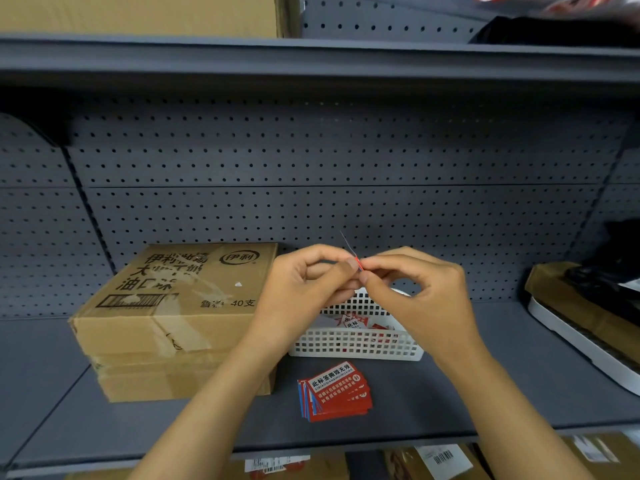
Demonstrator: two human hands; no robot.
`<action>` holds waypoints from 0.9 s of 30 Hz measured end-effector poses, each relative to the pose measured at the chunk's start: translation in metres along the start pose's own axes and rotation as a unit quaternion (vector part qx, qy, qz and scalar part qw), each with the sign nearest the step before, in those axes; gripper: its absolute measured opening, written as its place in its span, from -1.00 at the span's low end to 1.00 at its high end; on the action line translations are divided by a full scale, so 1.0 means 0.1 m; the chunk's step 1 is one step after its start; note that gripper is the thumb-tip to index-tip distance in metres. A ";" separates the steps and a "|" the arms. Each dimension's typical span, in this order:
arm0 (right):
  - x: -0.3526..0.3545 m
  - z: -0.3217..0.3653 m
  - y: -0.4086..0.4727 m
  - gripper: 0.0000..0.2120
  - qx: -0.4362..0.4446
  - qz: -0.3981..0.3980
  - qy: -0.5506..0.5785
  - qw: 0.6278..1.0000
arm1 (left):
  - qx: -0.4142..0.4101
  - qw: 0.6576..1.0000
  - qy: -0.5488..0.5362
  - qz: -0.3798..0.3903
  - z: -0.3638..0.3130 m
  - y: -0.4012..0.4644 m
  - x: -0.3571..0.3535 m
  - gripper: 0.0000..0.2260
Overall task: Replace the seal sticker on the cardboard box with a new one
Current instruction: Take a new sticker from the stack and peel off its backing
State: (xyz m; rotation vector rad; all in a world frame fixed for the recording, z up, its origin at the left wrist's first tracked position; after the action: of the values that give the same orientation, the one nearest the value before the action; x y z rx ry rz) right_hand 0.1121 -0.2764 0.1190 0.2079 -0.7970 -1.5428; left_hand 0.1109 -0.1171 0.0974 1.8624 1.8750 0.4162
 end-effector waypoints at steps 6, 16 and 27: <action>0.03 -0.05 0.03 -0.92 -0.049 0.022 0.027 0.998 | -0.105 0.983 0.145 0.048 -0.09 0.05 -0.01 -0.85; 0.01 -0.28 0.09 -0.88 -0.174 0.045 0.092 0.979 | -0.250 0.887 0.379 0.091 -0.27 0.03 -0.18 -0.93; -0.04 -0.31 0.12 -0.87 -0.128 0.042 0.046 0.990 | -0.205 0.898 0.378 0.092 -0.18 0.07 -0.13 -0.93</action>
State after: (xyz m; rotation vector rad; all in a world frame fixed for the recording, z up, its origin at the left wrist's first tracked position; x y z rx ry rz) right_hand 0.1405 -0.2828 0.1017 0.0540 -0.5227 -1.5271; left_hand 0.1077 -0.1278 0.1179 1.6997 1.8196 1.6600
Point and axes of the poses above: each hand's wrist, its own y-axis towards the middle knuckle, its own x-axis out of the back of the hand, z = x × y, the point moved 8 cm from there along y, towards the middle knuckle, and after that the axes turned 15 degrees about -x, right-handed, at the moved point
